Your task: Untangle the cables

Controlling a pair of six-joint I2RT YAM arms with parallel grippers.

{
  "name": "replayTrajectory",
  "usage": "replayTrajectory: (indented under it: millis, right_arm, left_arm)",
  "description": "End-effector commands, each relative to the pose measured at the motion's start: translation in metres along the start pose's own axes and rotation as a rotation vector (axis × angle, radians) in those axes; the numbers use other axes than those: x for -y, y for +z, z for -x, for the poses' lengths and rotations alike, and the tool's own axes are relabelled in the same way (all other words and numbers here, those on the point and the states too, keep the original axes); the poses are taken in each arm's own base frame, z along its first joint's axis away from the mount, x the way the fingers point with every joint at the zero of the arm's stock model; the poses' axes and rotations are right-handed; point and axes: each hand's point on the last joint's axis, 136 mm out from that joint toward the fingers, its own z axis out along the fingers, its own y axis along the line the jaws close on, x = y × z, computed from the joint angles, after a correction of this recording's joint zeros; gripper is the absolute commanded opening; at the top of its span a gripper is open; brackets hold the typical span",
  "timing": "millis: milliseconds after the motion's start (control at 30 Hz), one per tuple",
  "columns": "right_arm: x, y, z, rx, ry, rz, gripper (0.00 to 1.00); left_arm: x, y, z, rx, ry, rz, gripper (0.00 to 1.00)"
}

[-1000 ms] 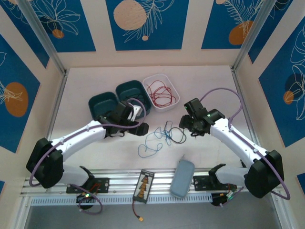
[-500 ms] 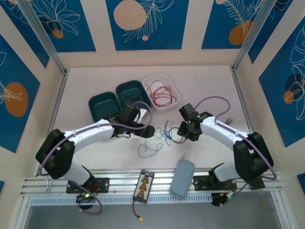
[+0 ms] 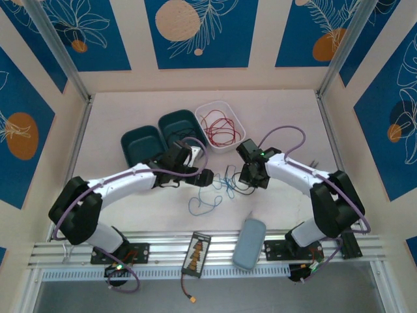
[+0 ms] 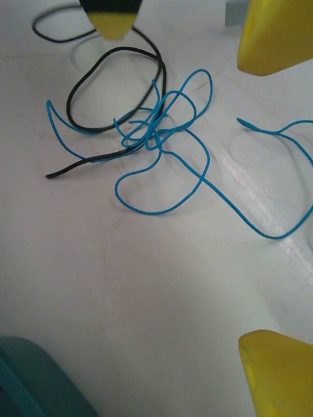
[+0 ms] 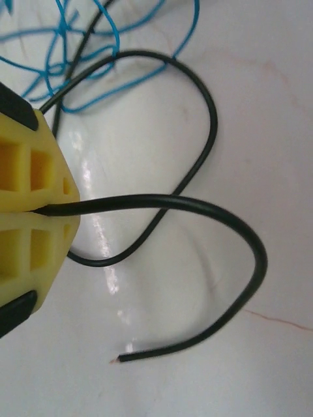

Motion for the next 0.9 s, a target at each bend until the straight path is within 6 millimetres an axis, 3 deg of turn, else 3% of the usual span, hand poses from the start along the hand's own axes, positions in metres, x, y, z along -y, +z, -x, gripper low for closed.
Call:
replayTrajectory:
  millis: [0, 367, 700, 867]
  right_arm:
    - [0.011, -0.040, 0.014, 0.102, -0.008, -0.023, 0.00]
    - [0.005, -0.121, 0.033, 0.272, -0.025, 0.165, 0.00]
    - [-0.020, -0.181, 0.039, 0.305, -0.142, 0.319, 0.00]
    - [-0.032, -0.201, 0.040, 0.289, -0.187, 0.368, 0.00]
  left_arm:
    - [-0.003, -0.008, 0.003, 0.038, 0.014, 0.031, 1.00]
    - [-0.001, -0.020, 0.013, 0.113, 0.025, 0.027, 1.00]
    - [-0.001, -0.023, 0.014, 0.129, 0.032, 0.029, 1.00]
    - [-0.004, -0.024, 0.014, 0.148, 0.037, 0.038, 1.00]
